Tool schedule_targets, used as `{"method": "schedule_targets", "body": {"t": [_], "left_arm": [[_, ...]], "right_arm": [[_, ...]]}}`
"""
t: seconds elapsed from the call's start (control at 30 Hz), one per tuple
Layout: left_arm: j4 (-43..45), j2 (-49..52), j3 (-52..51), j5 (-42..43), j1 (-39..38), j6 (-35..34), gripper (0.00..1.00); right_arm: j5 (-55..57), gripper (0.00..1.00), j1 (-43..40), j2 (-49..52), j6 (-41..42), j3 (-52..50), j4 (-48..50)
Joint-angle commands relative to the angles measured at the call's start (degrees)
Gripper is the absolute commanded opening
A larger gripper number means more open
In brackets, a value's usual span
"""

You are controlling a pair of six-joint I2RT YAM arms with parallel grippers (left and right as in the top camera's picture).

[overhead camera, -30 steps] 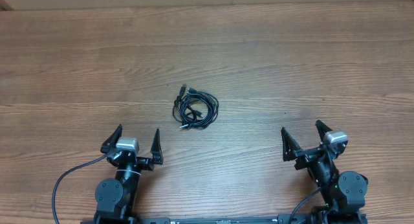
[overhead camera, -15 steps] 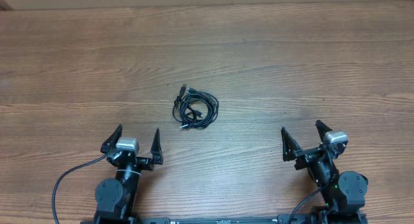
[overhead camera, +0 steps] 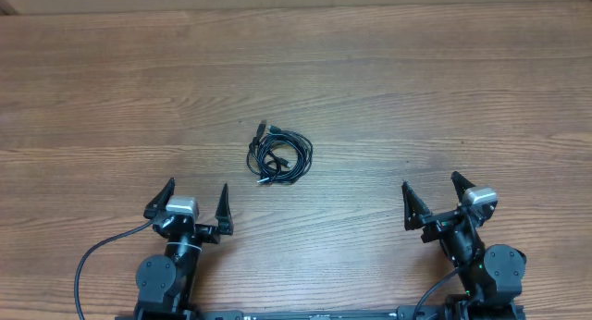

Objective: Untangle cables

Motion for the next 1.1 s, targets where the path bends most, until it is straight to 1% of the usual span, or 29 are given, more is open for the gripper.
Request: {"method": "schedule_targets", "body": {"t": [0.0,0.4,0.47,0.57,0.7,0.87,1.07], "left_arm": [[-0.1,-0.5,-0.2,0.2,0.3,0.0,0.99],[-0.1,-0.5,-0.2,0.2,0.3,0.0,1.00],[-0.1,-0.5,-0.2,0.2,0.3,-0.7,0.99],[-0.3,-0.5,0.0,0.3,0.3,-3.6,1.00],[-5.7,-0.5,2.9,0.6,0.3,-4.0,1.00],[-13.2,-0.4,8.4,0.0,0.3,-2.1,1.00],[-15.3,-0.4,11.9,-0.2,0.3,-1.7,1.00]], "right_arm": [[-0.4,1.00,-0.1,-0.3,0.5,0.3,0.1],[-0.4,1.00,-0.1,-0.3,0.5,0.3,0.1],[-0.4,1.00,-0.1,-0.3,0.5,0.3,0.1],[-0.4,1.00,-0.1,-0.3,0.5,0.3,0.1],[-0.4,1.00,-0.1,-0.3,0.5,0.3,0.1],[-0.4,1.00,-0.1,-0.3,0.5,0.3,0.1],[-0.4,1.00,-0.1,-0.3,0.5,0.3,0.1]]}}
